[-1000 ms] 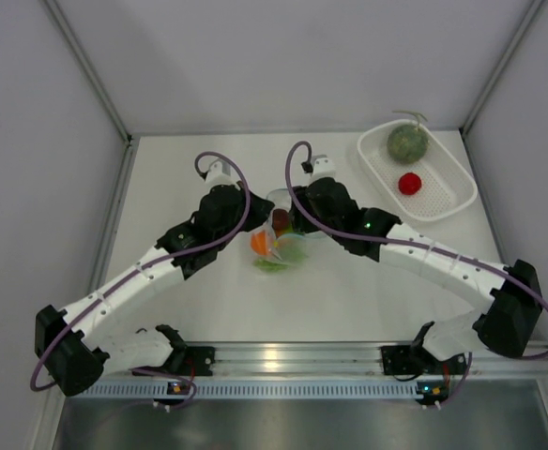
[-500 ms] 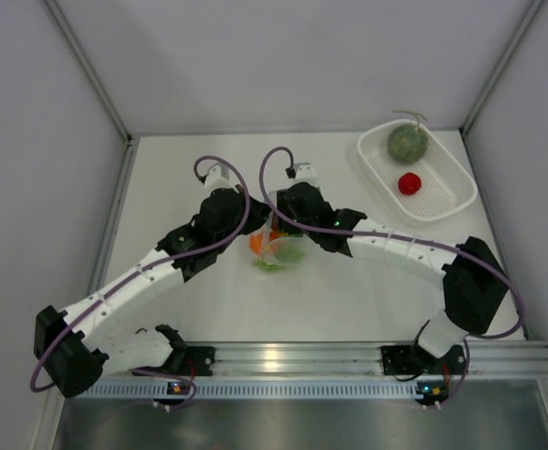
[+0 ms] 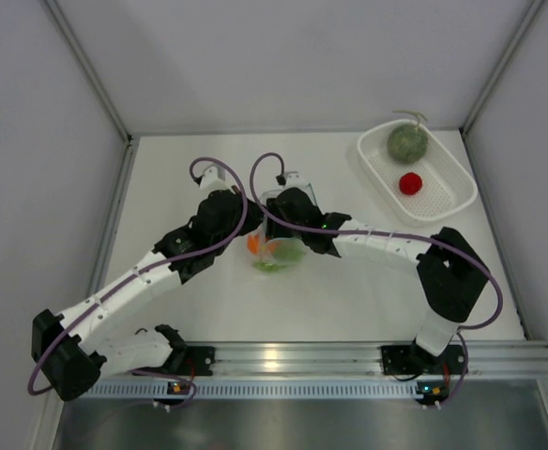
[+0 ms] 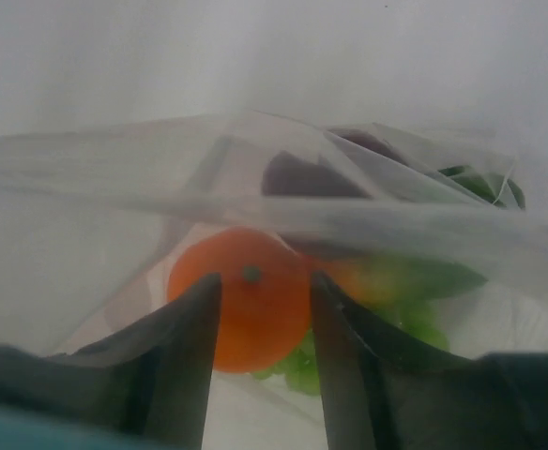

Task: Open the zip-top bag and remove the fake food

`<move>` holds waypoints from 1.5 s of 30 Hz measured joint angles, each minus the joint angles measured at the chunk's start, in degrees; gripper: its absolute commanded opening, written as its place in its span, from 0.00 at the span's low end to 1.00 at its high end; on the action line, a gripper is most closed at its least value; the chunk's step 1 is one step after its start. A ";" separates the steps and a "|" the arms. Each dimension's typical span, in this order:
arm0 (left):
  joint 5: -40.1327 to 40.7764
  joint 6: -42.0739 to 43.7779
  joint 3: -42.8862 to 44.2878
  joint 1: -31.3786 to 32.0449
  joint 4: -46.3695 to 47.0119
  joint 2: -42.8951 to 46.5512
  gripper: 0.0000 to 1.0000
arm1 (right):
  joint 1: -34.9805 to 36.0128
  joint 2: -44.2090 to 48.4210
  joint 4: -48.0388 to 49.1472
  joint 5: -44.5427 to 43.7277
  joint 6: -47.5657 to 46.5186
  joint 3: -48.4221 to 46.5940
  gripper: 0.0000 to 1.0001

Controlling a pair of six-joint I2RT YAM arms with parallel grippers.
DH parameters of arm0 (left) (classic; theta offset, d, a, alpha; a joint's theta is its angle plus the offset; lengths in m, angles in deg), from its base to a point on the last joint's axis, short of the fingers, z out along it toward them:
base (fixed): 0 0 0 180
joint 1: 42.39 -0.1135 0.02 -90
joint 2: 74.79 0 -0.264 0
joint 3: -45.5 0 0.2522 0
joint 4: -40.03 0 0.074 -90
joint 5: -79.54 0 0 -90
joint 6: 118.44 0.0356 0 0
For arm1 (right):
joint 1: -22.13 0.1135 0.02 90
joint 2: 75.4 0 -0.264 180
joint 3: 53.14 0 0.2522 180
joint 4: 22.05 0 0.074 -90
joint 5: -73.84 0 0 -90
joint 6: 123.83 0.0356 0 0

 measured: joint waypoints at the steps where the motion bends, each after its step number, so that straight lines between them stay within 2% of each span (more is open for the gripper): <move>1: 0.35 0.22 -0.02 0.00 -0.22 0.17 0.00 | 0.00 -0.59 0.02 0.46 0.20 0.00 0.47; 12: 4.13 1.70 -4.07 -0.17 -3.26 3.67 0.00 | 0.31 -3.39 0.15 6.58 -0.13 0.04 0.64; 22: 5.62 1.97 -6.14 -0.39 -5.92 4.61 0.00 | 1.90 -6.49 0.11 10.27 -0.76 0.00 0.72; 31: 6.91 2.58 -6.54 -0.72 -6.82 4.59 0.00 | 2.84 -8.09 -0.33 9.81 -0.72 -0.11 0.80; 35: 7.17 2.58 -6.67 -0.83 -7.37 4.57 0.00 | 3.13 -9.05 -0.31 9.75 -0.83 -0.28 0.76; 39: 6.84 2.56 -6.75 -0.81 -7.23 4.48 0.00 | 3.67 -9.94 -0.17 9.64 -1.42 -0.63 0.55; 45: 6.84 2.56 -6.86 -0.81 -7.23 4.48 0.00 | 4.35 -9.81 -0.39 8.63 -1.79 -0.63 0.52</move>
